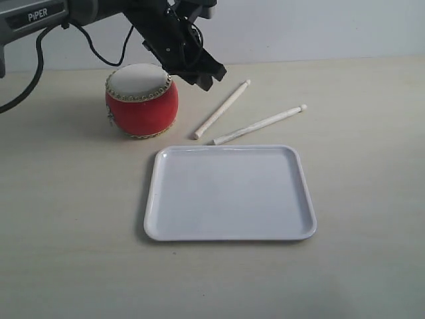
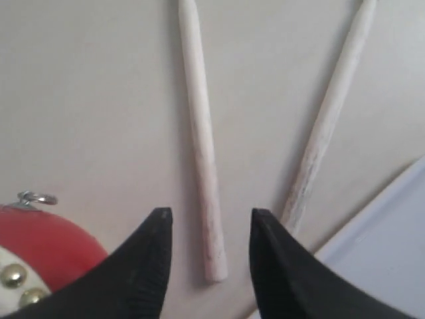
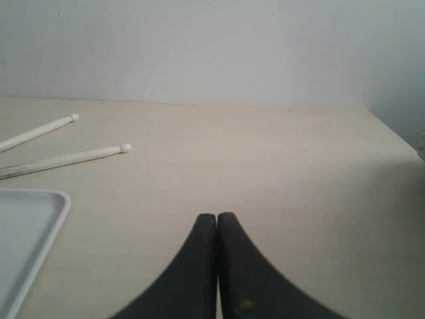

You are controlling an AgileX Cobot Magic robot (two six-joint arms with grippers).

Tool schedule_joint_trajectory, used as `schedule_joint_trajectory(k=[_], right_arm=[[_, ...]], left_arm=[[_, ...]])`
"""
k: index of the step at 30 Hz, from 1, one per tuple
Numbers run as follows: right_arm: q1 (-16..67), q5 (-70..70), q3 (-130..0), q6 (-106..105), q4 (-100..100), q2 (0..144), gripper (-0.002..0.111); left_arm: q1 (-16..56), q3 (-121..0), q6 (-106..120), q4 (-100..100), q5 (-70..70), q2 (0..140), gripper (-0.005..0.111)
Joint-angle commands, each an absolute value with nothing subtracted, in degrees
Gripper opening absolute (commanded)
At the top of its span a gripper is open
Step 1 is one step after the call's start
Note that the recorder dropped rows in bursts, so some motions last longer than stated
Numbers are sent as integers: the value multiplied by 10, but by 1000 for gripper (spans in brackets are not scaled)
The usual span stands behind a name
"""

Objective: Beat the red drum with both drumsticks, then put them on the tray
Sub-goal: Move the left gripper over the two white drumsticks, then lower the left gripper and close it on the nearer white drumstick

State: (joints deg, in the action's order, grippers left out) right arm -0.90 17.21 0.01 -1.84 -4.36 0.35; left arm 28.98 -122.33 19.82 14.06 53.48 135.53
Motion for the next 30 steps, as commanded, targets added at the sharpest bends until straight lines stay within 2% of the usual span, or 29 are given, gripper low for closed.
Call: schedule_joint_trajectory(k=[1,7,30], right_arm=[[-10,163,0,-18,-44,0,0],[-10,163,0,-18,-44,0,0],[-10,163,0,-18,-44,0,0]], left_arm=[[293,-1228,223,169,518,1369,45],[293,-1228,225,155,512,1393,53],[294,-1228,236,142,499,1430,53]])
